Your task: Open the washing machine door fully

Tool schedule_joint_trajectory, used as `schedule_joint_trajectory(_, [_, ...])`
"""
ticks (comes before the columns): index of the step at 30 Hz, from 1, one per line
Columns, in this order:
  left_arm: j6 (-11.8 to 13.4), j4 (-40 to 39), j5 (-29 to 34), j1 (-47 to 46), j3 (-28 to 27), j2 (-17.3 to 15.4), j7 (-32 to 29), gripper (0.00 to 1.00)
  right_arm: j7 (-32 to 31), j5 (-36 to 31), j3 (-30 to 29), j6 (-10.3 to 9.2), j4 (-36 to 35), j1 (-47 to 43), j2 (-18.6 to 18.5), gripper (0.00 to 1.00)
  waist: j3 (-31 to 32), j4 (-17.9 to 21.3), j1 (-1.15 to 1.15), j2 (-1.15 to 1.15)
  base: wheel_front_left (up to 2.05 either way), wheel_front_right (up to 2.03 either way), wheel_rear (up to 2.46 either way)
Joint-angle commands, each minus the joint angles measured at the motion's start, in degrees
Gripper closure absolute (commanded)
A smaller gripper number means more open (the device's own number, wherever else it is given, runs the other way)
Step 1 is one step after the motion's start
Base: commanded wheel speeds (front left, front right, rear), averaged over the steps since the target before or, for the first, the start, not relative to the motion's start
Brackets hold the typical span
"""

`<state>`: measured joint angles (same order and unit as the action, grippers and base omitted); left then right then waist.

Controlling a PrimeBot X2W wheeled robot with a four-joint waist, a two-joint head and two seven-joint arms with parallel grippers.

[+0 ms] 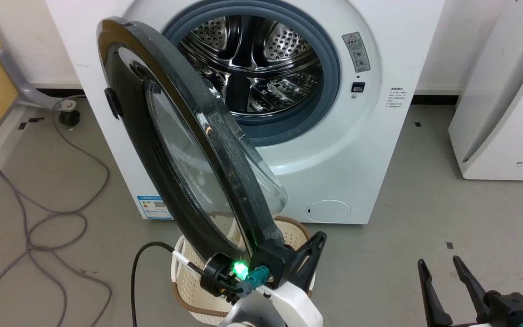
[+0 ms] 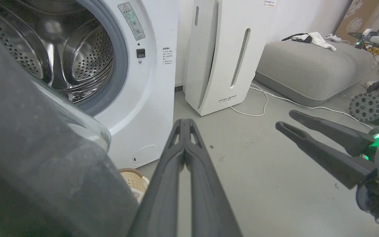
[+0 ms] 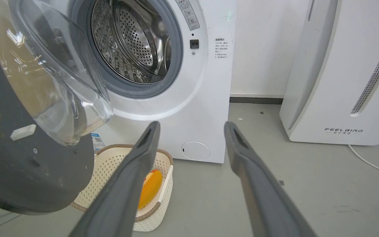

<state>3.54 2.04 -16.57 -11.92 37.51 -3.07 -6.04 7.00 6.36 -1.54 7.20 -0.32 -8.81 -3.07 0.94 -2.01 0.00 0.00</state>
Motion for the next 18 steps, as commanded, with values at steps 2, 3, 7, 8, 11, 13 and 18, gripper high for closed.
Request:
schedule_joint_trajectory(2, [1.4, 2.7, -0.4, -1.4, -0.3, 0.1, 1.6, 1.00, 0.3, -0.1, 0.3, 0.29, 0.2, 0.7, 0.2, 0.00, 0.0, 0.1, 0.00, 0.00, 0.00, 0.00, 0.00])
schedule_joint_trajectory(3, [1.8, 3.4, -0.6, -1.6, -0.3, 0.1, 2.0, 1.00, 0.3, -0.1, 0.3, 0.29, 0.3, 0.7, 0.2, 0.00, 0.1, 0.1, 0.00, 0.00, 0.00, 0.00, 0.00])
schedule_joint_trajectory(7, [3.1, 5.6, -1.4, -1.6, -0.6, 0.1, 3.0, 1.00, 0.3, 0.0, 0.2, 0.29, 0.3, 0.5, 0.2, 0.00, 0.2, -0.2, 0.00, 0.00, 0.00, 0.00, 0.00])
schedule_joint_trajectory(8, [3.4, 6.1, -1.6, -1.4, -0.6, 0.1, 3.1, 1.00, 0.3, 0.1, 0.1, 0.29, 0.4, 0.4, 0.2, 0.00, 0.2, -0.2, 0.00, 0.00, 0.00, 0.00, 0.00])
schedule_joint_trajectory(11, [4.4, 6.8, -1.9, -0.7, -0.7, 0.1, 3.8, 1.00, 0.3, 0.2, 0.1, 0.29, 0.4, 0.2, 0.2, 0.00, 0.3, -0.3, 0.00, 0.00, 0.00, 0.00, 0.00])
schedule_joint_trajectory(13, [5.0, 6.9, -2.1, 0.2, -0.9, 0.1, 4.3, 1.00, 0.2, 0.2, 0.1, 0.29, 0.5, 0.1, 0.2, 0.00, 0.5, -0.3, 0.00, 0.00, 0.00, 0.00, 0.00])
schedule_joint_trajectory(18, [7.3, 5.4, -2.2, 3.4, -1.7, -1.2, 4.8, 1.00, 0.0, 0.1, 0.2, 0.29, 0.5, -0.3, 0.2, 0.00, 0.8, -0.4, 0.00, 0.00, 0.00, 0.00, 0.00])
